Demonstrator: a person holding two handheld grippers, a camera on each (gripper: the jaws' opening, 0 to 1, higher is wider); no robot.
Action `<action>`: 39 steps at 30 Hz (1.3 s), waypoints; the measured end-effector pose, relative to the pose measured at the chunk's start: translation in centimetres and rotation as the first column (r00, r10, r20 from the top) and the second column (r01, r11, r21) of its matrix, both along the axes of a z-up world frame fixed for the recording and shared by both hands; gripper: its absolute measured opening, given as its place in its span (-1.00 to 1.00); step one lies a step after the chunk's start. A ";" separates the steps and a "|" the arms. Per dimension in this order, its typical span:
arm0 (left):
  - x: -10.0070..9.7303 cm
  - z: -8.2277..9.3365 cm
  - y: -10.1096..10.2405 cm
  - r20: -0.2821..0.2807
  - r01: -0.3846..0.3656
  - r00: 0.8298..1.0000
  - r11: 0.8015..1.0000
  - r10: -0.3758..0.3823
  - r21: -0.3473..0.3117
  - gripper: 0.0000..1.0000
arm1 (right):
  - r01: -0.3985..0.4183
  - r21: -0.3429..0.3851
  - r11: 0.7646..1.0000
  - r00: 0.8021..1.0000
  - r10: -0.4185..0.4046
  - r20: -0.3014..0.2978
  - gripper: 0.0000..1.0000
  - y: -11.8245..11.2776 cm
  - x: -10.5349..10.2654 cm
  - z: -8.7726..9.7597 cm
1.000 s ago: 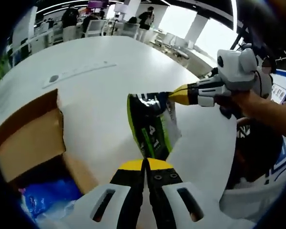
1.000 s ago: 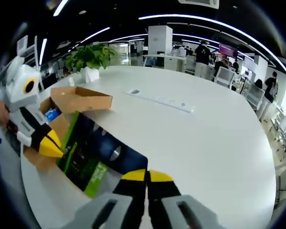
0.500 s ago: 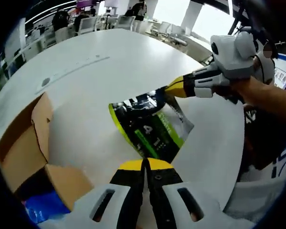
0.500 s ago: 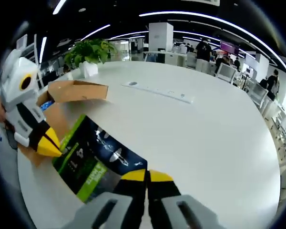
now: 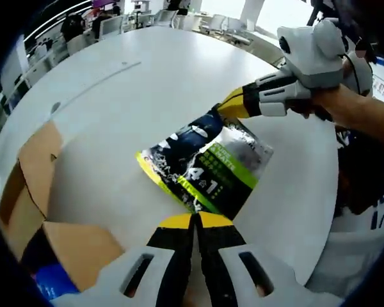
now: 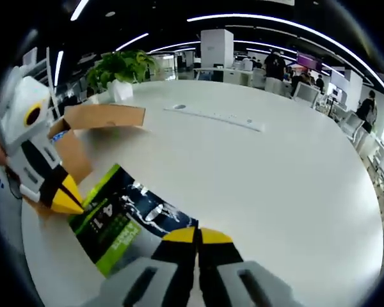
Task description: Operate the shoe box by opening the lid, removing the specified soft item, and placing it in the target area until the item is outside and the box remains undamaged.
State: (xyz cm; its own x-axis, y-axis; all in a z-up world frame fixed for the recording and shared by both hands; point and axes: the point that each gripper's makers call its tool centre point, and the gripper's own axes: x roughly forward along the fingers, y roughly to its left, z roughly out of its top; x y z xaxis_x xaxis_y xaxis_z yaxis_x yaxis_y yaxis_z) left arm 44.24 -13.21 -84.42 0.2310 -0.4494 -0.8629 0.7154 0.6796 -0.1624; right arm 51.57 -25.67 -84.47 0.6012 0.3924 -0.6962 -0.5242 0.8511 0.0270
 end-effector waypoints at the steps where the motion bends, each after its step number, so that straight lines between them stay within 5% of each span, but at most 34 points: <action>1: 0.0 0.0 0.0 -0.003 -0.001 1.000 1.000 0.001 -0.002 -1.00 | -0.001 -0.002 1.000 1.000 0.001 0.002 -1.00 -0.1 0.1 0.0; 9: -0.3 -0.2 -0.1 -0.026 0.007 1.000 1.000 -0.008 -0.023 -0.98 | 0.000 -0.009 1.000 1.000 0.000 0.002 -1.00 -0.3 0.3 -0.2; 18: 0.5 0.5 0.4 0.018 -0.011 1.000 1.000 0.011 -0.023 -0.97 | -0.006 -0.021 1.000 1.000 0.006 0.004 -0.91 -0.8 -0.4 0.0; 39: 1.2 4.1 0.3 0.081 -0.046 0.995 0.990 0.057 -0.130 -0.65 | -0.160 -0.044 0.986 0.987 0.160 0.007 -0.28 -0.6 -4.1 1.1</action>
